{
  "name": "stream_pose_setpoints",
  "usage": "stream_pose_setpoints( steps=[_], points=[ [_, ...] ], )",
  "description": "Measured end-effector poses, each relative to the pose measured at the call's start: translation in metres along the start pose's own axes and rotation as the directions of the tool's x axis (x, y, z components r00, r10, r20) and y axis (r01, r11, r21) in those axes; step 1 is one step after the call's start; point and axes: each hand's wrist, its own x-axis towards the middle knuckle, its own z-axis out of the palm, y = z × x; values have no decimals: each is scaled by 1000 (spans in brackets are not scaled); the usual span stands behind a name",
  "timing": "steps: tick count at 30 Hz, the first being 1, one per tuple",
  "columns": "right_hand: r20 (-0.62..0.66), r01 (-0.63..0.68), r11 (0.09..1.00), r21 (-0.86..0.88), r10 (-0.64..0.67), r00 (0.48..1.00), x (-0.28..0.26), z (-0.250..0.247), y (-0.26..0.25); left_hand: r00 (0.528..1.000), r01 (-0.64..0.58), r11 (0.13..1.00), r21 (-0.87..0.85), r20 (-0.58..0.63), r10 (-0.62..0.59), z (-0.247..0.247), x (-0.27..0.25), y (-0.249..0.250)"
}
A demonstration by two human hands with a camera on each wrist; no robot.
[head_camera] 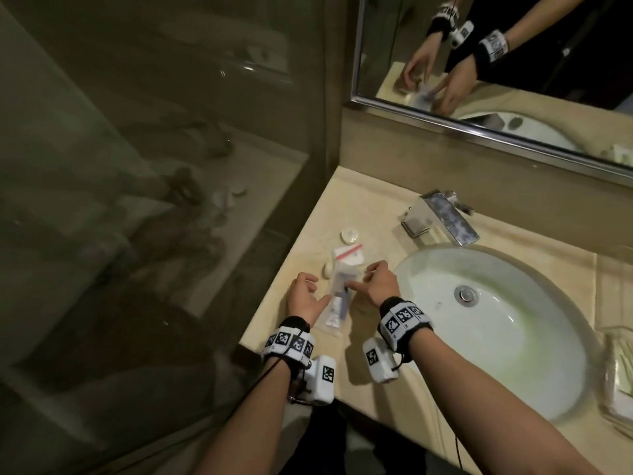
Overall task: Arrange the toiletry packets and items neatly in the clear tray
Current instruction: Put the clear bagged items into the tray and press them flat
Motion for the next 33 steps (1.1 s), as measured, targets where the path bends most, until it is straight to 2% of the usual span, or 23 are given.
stream_pose_setpoints(
  steps=[3,7,12,15,17,20,23,28,33],
  points=[
    [-28,-72,996,57,74,997,4,9,-5,1000,0,1000,0,-2,0,4,13,6],
    [-17,-128,992,-10,128,992,8,16,-9,999,6,1000,-5,-36,-6,5,29,11],
    [28,-132,991,-19,133,991,12,17,-12,1000,-19,1000,-6,6,19,-9,47,13],
    [51,-148,989,-3,148,988,15,12,-9,996,-74,997,27,44,73,-14,53,18],
    [41,-154,988,22,153,987,15,6,-7,988,-157,984,86,24,155,-15,56,26],
    [2,-147,988,35,147,989,16,-7,-3,956,-290,906,308,43,291,-6,57,44],
    [-49,-160,982,105,166,985,18,-19,3,934,-346,782,518,108,341,11,59,61],
    [-129,-119,972,204,147,981,14,-40,12,935,-309,625,717,108,339,34,66,70],
    [-171,-82,955,284,134,976,11,-57,28,932,-287,567,772,88,352,44,71,71]
  ],
)
